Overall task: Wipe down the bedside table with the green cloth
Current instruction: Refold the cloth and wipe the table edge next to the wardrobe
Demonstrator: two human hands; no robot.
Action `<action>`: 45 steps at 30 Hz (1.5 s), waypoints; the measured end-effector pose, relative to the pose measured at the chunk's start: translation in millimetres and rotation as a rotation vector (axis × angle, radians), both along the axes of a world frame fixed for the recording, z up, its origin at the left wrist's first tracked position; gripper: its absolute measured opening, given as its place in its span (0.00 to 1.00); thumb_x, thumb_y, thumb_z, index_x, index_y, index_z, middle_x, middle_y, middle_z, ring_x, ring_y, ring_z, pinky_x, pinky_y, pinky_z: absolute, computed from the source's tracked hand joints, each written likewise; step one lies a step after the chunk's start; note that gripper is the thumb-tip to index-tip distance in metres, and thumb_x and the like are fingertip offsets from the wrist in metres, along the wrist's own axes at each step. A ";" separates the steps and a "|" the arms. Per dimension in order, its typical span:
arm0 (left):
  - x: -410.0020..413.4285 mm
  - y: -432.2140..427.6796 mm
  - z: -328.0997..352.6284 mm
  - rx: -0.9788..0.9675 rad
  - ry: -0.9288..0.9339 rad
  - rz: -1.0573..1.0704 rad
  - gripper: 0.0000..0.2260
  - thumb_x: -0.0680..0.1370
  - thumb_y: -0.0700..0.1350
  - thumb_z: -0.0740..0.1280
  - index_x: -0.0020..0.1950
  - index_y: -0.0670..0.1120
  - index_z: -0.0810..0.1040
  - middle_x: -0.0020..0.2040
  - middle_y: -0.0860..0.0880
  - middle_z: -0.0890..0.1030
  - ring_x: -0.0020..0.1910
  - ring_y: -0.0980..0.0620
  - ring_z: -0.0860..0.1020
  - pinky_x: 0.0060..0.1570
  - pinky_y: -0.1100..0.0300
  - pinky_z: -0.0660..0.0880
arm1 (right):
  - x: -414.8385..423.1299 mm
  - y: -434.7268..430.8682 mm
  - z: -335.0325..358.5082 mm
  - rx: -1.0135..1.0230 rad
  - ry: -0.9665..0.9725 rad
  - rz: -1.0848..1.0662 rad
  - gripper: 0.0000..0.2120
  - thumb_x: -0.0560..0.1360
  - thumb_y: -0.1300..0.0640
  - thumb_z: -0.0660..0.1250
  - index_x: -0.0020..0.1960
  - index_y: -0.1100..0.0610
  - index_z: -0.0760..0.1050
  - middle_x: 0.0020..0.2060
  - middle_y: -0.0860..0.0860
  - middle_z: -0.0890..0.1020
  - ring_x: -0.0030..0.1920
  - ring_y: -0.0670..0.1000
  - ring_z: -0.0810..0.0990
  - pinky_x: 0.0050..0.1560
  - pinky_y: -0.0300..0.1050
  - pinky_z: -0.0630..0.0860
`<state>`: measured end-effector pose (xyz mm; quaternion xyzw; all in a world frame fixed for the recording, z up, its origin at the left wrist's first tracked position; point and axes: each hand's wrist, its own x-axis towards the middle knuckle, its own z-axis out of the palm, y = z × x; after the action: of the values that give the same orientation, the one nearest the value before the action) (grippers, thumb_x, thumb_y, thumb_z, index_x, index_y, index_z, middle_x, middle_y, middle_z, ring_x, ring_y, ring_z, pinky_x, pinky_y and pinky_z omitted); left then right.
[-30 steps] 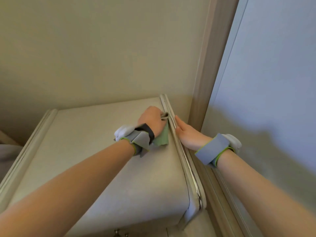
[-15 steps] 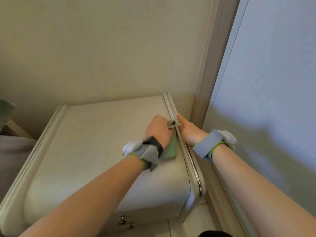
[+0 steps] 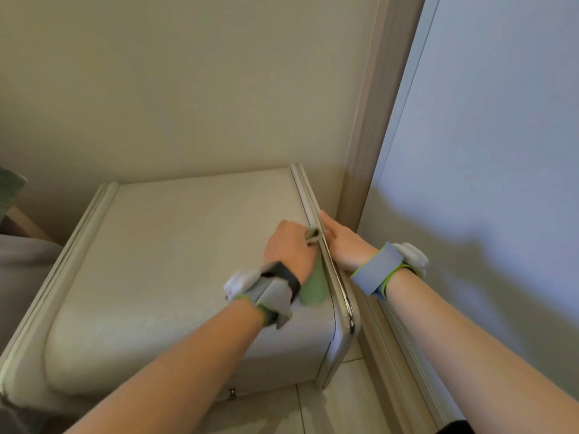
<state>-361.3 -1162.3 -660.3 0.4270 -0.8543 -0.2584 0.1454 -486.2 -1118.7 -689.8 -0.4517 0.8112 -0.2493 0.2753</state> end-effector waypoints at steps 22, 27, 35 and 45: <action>23.9 47.6 -0.6 0.008 0.107 0.008 0.09 0.77 0.40 0.61 0.46 0.38 0.79 0.43 0.40 0.74 0.49 0.37 0.77 0.41 0.54 0.67 | 30.3 44.2 9.5 -0.097 -0.112 -0.037 0.24 0.82 0.52 0.50 0.77 0.52 0.50 0.75 0.53 0.60 0.75 0.54 0.59 0.73 0.45 0.56; 23.2 74.8 -10.5 0.051 0.168 0.134 0.10 0.76 0.38 0.61 0.52 0.39 0.80 0.51 0.40 0.75 0.51 0.40 0.77 0.45 0.59 0.67 | 32.5 45.7 11.3 -0.080 -0.084 -0.046 0.23 0.82 0.55 0.47 0.77 0.51 0.49 0.75 0.53 0.59 0.75 0.56 0.59 0.74 0.47 0.56; 44.8 79.7 -14.4 0.004 0.153 -0.006 0.08 0.76 0.40 0.63 0.46 0.38 0.80 0.45 0.40 0.76 0.50 0.39 0.76 0.41 0.59 0.63 | 38.3 47.0 12.9 -0.081 -0.084 -0.095 0.22 0.83 0.55 0.45 0.77 0.49 0.50 0.75 0.51 0.60 0.75 0.55 0.59 0.74 0.48 0.57; 26.3 62.5 -16.9 -0.020 0.208 0.042 0.07 0.74 0.39 0.64 0.45 0.39 0.82 0.45 0.39 0.80 0.46 0.40 0.78 0.38 0.63 0.61 | 25.0 40.3 10.5 -0.136 -0.207 -0.143 0.23 0.80 0.58 0.52 0.75 0.49 0.59 0.68 0.56 0.72 0.66 0.60 0.72 0.66 0.54 0.71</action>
<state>-335.0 -1099.8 -677.2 0.4141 -0.8280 -0.2898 0.2427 -461.2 -1078.4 -679.2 -0.3821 0.7900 -0.3677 0.3078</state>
